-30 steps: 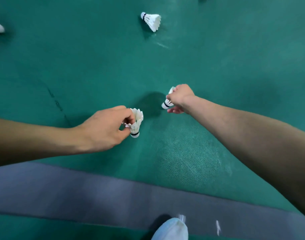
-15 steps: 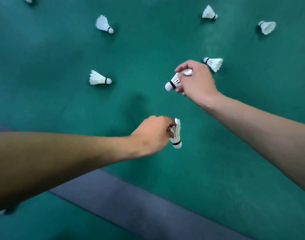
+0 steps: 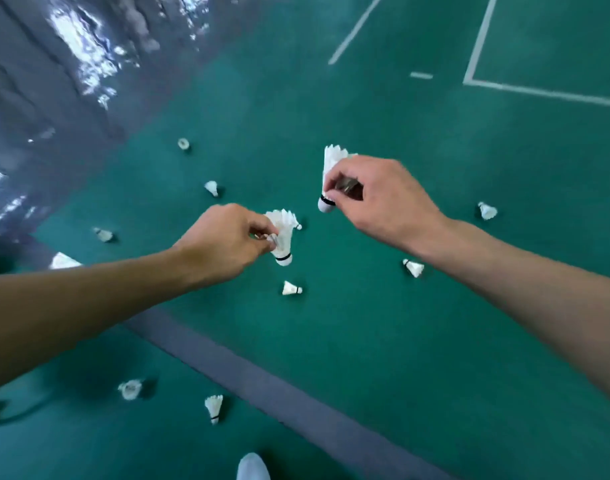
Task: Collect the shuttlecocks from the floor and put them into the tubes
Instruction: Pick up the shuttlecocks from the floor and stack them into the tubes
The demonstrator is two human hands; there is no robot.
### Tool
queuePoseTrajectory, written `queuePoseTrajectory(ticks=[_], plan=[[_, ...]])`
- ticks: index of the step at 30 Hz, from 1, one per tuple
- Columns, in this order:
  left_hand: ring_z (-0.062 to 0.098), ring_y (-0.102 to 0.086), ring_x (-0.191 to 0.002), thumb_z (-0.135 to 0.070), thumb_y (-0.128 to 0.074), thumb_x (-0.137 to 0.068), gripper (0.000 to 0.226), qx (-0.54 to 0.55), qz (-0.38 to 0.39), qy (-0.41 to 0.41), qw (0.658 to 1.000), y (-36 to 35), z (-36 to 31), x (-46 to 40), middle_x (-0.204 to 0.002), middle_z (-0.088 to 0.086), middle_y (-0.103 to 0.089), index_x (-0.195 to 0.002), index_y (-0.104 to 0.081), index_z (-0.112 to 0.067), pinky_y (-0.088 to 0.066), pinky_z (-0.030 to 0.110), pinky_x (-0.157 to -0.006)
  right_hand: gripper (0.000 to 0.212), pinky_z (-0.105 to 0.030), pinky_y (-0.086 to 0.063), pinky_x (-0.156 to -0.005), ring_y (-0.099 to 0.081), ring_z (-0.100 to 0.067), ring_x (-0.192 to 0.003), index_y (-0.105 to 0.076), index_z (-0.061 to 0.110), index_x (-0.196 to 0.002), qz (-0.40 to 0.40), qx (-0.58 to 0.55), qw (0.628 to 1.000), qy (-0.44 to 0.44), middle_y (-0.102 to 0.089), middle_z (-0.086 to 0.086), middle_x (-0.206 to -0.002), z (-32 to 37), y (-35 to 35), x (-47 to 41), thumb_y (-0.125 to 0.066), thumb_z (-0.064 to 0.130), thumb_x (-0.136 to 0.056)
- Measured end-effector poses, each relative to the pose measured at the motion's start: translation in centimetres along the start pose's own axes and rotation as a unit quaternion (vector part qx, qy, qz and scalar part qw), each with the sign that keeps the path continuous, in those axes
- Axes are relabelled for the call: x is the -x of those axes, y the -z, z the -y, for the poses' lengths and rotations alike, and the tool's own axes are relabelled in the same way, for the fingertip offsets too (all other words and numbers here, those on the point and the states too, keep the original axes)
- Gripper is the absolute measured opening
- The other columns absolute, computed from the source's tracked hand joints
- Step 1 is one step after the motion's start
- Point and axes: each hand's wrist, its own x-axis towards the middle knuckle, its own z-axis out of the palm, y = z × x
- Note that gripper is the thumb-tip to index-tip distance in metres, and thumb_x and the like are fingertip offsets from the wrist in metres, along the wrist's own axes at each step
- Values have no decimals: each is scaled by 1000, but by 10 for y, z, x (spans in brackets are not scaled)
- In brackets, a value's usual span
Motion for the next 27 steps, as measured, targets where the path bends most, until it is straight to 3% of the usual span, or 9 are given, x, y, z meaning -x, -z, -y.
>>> queuePoseTrajectory(ticks=[3, 6, 11, 14, 16, 21, 24, 26, 27], plan=[[-3, -48, -47, -31, -77, -87, 6, -23, -45, 5, 999, 126, -68, 55, -56, -31, -59, -86, -80, -36, -37, 7, -48, 20, -40, -52, -83, -60, -12, -80, -71, 18, -96, 2, 19, 999, 47, -72, 6, -90, 96, 109, -20, -60, 3, -91], [-1, -49, -46, -32, -78, -85, 9, -45, -108, 23, 993, 237, -120, 127, -52, -28, -57, -90, -80, -39, -38, 6, -50, 25, -41, -54, -82, -64, -15, -83, -72, 20, -96, 23, 32, 994, 106, -72, 5, -93, 186, 189, -32, -59, -1, -91], [9, -59, -44, -38, -74, -89, 13, -47, -185, 84, 978, 328, -163, 245, -65, -11, -73, -101, -78, -41, -47, 19, -45, 26, -30, -54, -78, -67, -11, -82, -73, 18, -97, -29, -57, 984, 168, -74, 3, -94, 304, 240, -8, -61, -3, -91], [-3, -63, -51, -36, -77, -87, 12, -70, -257, 95, 959, 370, -168, 313, -57, -35, -60, -99, -80, -37, -44, 6, -48, 26, -20, -52, -75, -69, -8, -83, -73, 19, -99, -51, -141, 968, 199, -72, 10, -92, 369, 231, 13, -61, -3, -92], [-13, -60, -55, -35, -78, -86, 12, -85, -297, 109, 945, 393, -165, 365, -54, -41, -53, -97, -81, -36, -39, 2, -49, 28, -17, -50, -75, -69, -7, -84, -73, 22, -100, -39, -177, 957, 227, -70, 15, -92, 414, 217, 29, -60, -2, -92], [-17, -59, -61, -37, -74, -85, 13, -111, -349, 181, 913, 425, -135, 521, -64, -29, -65, -93, -77, -47, -37, 2, -51, 31, -8, -48, -76, -64, 5, -88, -73, 28, -101, 39, -192, 922, 333, -69, 12, -95, 540, 161, 82, -61, 0, -94], [-19, -57, -62, -35, -74, -86, 13, -134, -373, 245, 885, 427, -105, 623, -67, -28, -63, -96, -79, -42, -37, 0, -53, 34, -6, -46, -73, -64, 7, -85, -75, 27, -98, 94, -220, 889, 389, -66, 21, -91, 617, 115, 124, -64, -4, -92], [-15, -59, -68, -32, -73, -87, 15, -153, -382, 290, 864, 421, -84, 694, -87, -24, -71, -99, -80, -37, -39, -1, -65, 35, -8, -47, -70, -66, 2, -79, -75, 26, -97, 124, -253, 867, 410, -67, 22, -90, 668, 76, 156, -63, -6, -92], [-11, -62, -76, -28, -74, -88, 16, -164, -385, 303, 856, 419, -75, 725, -101, -20, -73, -101, -80, -34, -44, 6, -75, 36, -9, -45, -64, -66, 0, -72, -76, 26, -96, 140, -277, 858, 408, -69, 19, -87, 690, 59, 170, -62, -7, -92]])
